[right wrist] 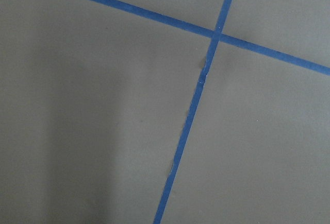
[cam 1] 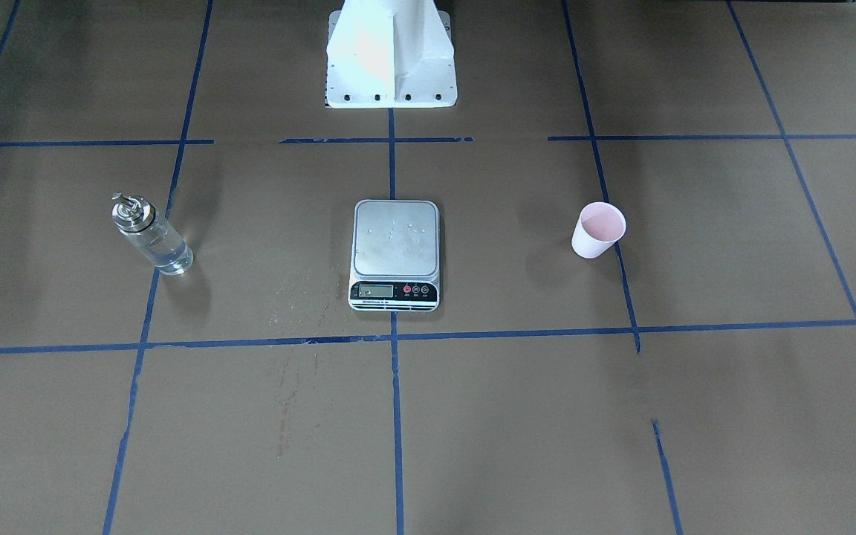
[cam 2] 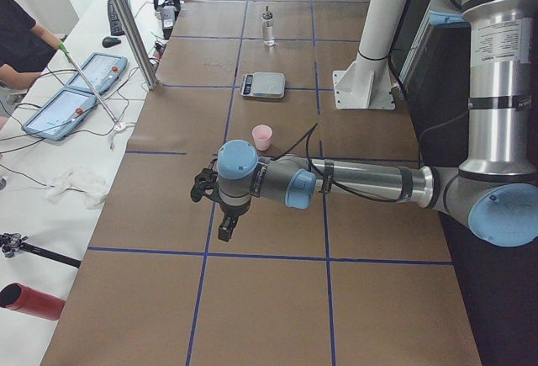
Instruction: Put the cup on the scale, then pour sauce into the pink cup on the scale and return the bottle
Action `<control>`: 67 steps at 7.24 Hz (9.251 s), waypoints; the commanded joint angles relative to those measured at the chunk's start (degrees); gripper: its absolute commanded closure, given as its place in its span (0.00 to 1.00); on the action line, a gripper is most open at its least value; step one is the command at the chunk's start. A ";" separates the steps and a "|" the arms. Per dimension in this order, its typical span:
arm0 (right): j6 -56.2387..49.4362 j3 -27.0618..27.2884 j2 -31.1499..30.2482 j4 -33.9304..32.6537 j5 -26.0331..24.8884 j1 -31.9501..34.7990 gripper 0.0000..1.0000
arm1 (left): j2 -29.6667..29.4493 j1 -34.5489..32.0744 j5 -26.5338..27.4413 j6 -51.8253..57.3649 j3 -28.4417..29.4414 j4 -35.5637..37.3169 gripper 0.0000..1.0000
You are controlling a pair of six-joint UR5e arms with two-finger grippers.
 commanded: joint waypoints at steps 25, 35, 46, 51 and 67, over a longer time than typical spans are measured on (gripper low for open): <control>1.39 -1.52 -0.38 5.42 9.38 -1.68 0.00 | -15.38 41.48 10.81 -52.12 -1.61 -11.07 0.07; 1.66 -1.17 0.24 5.51 9.72 -2.03 0.00 | -40.12 46.46 10.72 -79.05 -3.47 10.99 1.00; 7.33 0.49 0.76 13.95 17.37 -5.53 0.00 | -51.07 53.53 16.96 -85.69 9.56 6.50 0.77; 48.29 5.41 0.51 41.97 8.64 -15.79 0.00 | -47.04 52.83 16.52 -85.61 1.50 6.50 0.62; 92.17 15.54 -8.29 47.96 -84.90 -72.69 0.00 | -38.68 46.15 16.61 -80.24 -4.50 4.40 0.61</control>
